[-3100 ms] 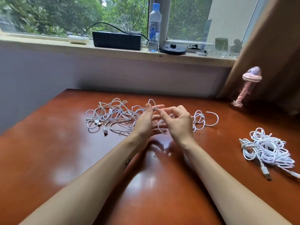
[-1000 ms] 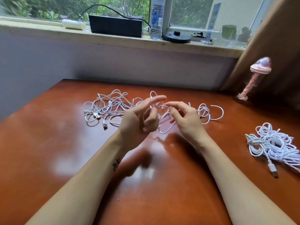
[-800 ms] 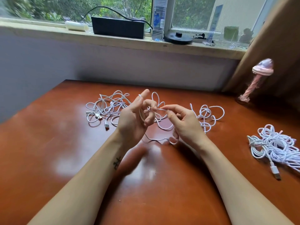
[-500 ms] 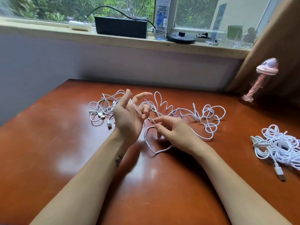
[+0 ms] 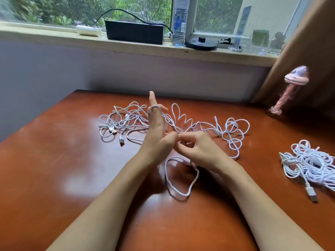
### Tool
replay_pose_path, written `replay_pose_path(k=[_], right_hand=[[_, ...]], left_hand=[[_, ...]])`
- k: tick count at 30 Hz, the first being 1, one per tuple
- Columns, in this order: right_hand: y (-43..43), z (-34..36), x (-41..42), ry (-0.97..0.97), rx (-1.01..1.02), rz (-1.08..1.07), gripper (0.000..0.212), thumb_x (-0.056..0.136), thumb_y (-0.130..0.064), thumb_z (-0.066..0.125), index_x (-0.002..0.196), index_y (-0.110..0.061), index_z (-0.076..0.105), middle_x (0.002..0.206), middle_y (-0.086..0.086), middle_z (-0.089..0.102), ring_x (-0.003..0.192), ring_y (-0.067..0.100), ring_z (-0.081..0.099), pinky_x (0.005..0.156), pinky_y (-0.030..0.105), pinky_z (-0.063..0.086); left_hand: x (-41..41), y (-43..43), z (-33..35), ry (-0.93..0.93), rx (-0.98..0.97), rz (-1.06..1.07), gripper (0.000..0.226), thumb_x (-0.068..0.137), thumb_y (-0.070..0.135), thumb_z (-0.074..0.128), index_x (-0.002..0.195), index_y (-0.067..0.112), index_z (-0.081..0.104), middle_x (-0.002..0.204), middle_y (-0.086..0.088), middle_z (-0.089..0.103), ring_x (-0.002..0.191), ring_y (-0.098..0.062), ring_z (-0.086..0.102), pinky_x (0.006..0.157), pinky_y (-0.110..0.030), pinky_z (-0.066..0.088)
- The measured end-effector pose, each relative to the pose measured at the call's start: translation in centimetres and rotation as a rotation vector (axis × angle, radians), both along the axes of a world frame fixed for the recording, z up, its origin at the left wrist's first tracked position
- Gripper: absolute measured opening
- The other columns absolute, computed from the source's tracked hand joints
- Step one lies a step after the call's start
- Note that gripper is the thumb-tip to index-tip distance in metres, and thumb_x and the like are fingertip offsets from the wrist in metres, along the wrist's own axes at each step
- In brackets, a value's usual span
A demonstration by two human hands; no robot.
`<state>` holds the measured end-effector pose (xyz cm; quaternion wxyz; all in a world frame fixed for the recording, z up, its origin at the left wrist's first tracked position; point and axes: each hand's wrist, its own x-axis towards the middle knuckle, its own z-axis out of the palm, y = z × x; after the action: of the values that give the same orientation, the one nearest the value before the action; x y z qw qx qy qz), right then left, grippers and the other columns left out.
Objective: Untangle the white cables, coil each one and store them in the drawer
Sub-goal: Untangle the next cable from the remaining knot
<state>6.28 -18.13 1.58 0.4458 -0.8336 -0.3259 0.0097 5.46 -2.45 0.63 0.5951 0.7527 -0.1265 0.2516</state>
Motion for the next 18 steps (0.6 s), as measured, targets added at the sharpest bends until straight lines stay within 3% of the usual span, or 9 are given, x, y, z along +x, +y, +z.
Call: replay_pose_path(k=[3,5,7,10,14,18], right_hand=[[0.0,0.2,-0.1,0.108,0.044,0.029,0.014,0.097,-0.020,0.066,0.087,-0.026,0.074,0.068,0.009,0.053,0.056,0.012,0.042,0.050,0.028,0.033],[-0.2,0.4,0.2,0.154,0.068,0.010,0.010,0.095,-0.017,0.069,0.089,-0.023,0.074,0.068,0.002,0.058,0.061,0.013,0.045,0.052,0.027,0.035],[-0.6,0.5,0.4,0.163,0.072,0.001,0.009,0.095,-0.013,0.069,0.092,-0.019,0.074,0.063,-0.011,0.061,0.061,0.007,0.050,0.055,0.020,0.042],[-0.9,0.7,0.4,0.035,0.031,-0.024,0.010,0.096,-0.009,0.067,0.099,-0.009,0.076,0.057,-0.021,0.058,0.057,-0.002,0.049,0.060,0.012,0.038],[-0.8,0.7,0.6,-0.147,-0.005,-0.109,0.009,0.094,-0.015,0.071,0.099,-0.014,0.078,0.058,-0.031,0.058,0.057,-0.001,0.054,0.060,0.010,0.037],[-1.2,0.5,1.3,-0.232,-0.012,-0.157,0.004,0.089,-0.020,0.078,0.092,-0.020,0.079,0.059,-0.027,0.055,0.058,0.003,0.049,0.060,0.017,0.035]], left_hand=[[0.0,0.1,-0.1,-0.031,0.079,0.028,0.112,0.070,0.008,0.048,0.158,0.038,-0.014,0.125,0.010,0.034,0.087,-0.009,0.040,0.073,-0.028,0.048],[-0.2,0.6,0.1,-0.053,0.149,0.062,0.111,0.068,0.008,0.047,0.161,0.029,-0.010,0.124,0.008,0.034,0.087,0.000,0.040,0.078,-0.021,0.045],[-0.5,0.8,0.3,-0.072,0.229,0.084,0.110,0.067,0.008,0.048,0.161,0.024,-0.007,0.130,0.003,0.036,0.103,0.001,0.042,0.090,-0.021,0.042],[-0.3,1.1,-0.1,-0.090,0.355,0.071,0.112,0.070,0.005,0.051,0.159,0.033,-0.010,0.146,-0.007,0.037,0.132,-0.018,0.037,0.111,-0.049,0.038],[0.3,1.3,-0.8,-0.093,0.547,0.104,0.102,0.071,0.009,0.049,0.162,0.024,0.004,0.105,0.005,0.055,0.103,-0.020,0.052,0.101,-0.051,0.040],[0.3,1.6,-0.8,-0.012,0.602,0.094,0.089,0.077,0.018,0.044,0.161,0.022,0.016,0.086,0.015,0.053,0.081,-0.007,0.044,0.091,-0.033,0.033]])
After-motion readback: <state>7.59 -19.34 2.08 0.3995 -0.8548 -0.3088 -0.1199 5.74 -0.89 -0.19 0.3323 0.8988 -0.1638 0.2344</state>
